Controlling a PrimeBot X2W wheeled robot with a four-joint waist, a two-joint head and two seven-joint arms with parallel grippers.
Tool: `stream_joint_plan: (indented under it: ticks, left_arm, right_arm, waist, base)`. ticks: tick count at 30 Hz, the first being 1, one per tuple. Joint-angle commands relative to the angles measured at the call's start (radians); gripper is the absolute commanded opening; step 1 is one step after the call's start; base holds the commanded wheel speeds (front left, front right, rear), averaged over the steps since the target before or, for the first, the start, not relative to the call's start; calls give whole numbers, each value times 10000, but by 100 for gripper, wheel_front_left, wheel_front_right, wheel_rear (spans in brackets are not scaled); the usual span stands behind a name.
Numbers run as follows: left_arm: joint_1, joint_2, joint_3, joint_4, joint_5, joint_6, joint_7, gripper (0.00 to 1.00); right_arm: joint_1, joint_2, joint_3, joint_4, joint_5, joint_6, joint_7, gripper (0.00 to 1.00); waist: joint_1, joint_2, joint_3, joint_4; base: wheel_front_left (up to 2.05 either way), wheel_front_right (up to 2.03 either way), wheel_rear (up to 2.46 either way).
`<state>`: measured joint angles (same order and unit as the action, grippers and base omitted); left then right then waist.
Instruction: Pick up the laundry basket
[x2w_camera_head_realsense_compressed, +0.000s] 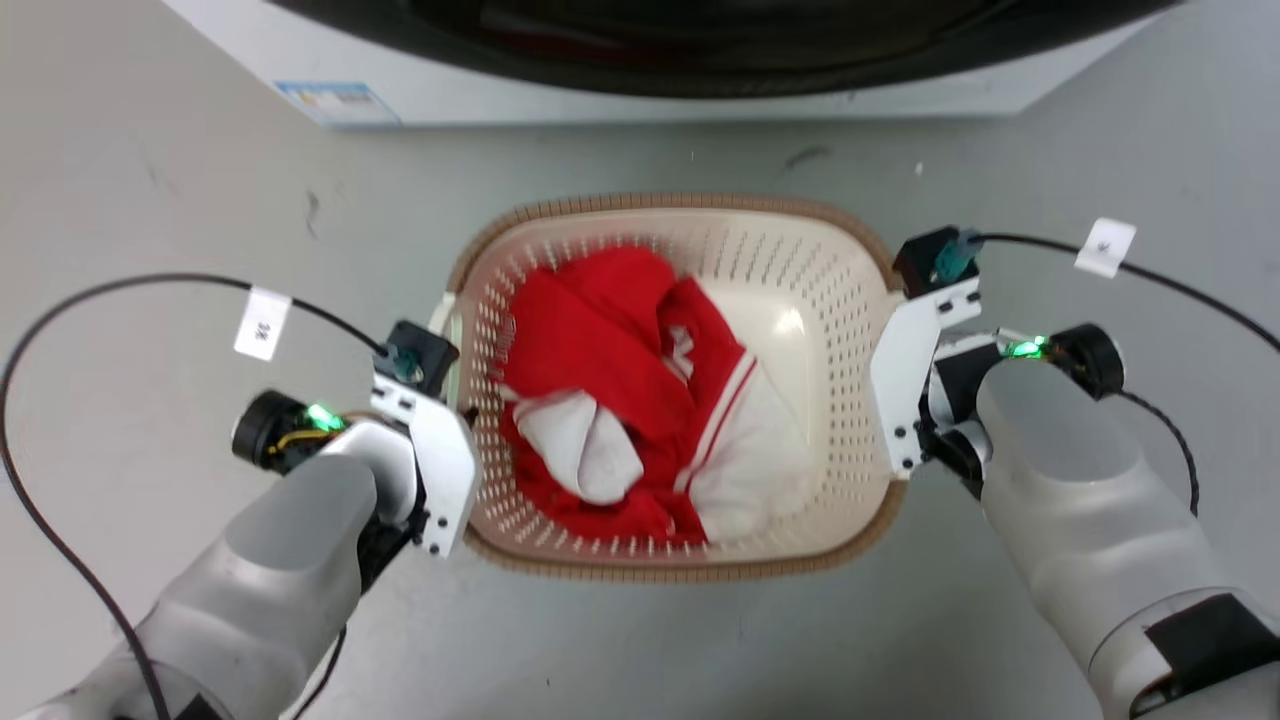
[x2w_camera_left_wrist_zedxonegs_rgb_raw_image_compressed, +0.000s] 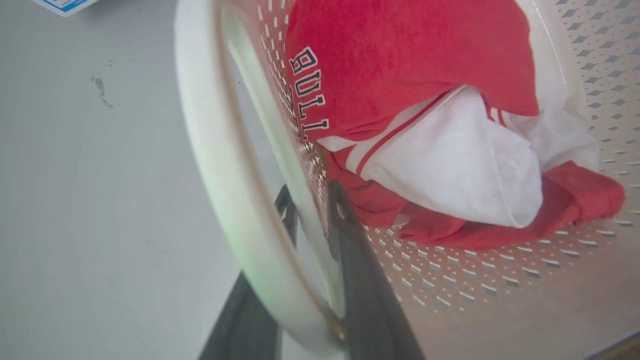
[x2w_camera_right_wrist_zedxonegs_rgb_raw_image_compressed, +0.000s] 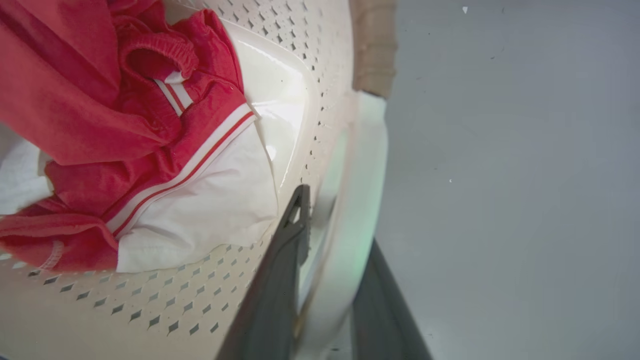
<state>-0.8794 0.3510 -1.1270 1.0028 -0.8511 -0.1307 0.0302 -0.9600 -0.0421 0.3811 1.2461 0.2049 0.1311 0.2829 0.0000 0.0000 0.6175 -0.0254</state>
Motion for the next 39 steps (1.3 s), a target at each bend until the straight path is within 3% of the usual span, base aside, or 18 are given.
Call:
stream_joint_plan:
  ticks: [1,9,19,28,39]
  left_arm:
    - [303,323,-242,-22,-84,16,217,0]
    - [741,979,-1176,-881,-1163,16,1225,0]
    - [1540,1248,-1524,-1590,-1946,14,2433,0]
    - [2099,1696,-1576,-2597,-2246,-7,3773,0]
    - [2469,1838,-1575,-2986,-2395,-7,4296,0]
  right_arm:
    - [131,-153,90,51,-40,-8,145,0]
    - [788,-203,612,-128,523,-13,1209,0]
    - [1765,-182,1506,-570,1540,-8,2155,0]
    - [2234,-173,2255,-752,2341,-7,3094,0]
    - [2232,-171,2394,-391,2785,-7,3423,0]
  waist:
    - [0,0,-1022,2]
    - [0,0,-2883,-38]
    - [0,0,-4745,-121]
    - [0,0,-5793,-123]
    - [0,0,-6321,13]
  base:
    - [0,0,0]
    - [0,0,0]
    - [0,0,0]
    - [0,0,0]
    - [0,0,0]
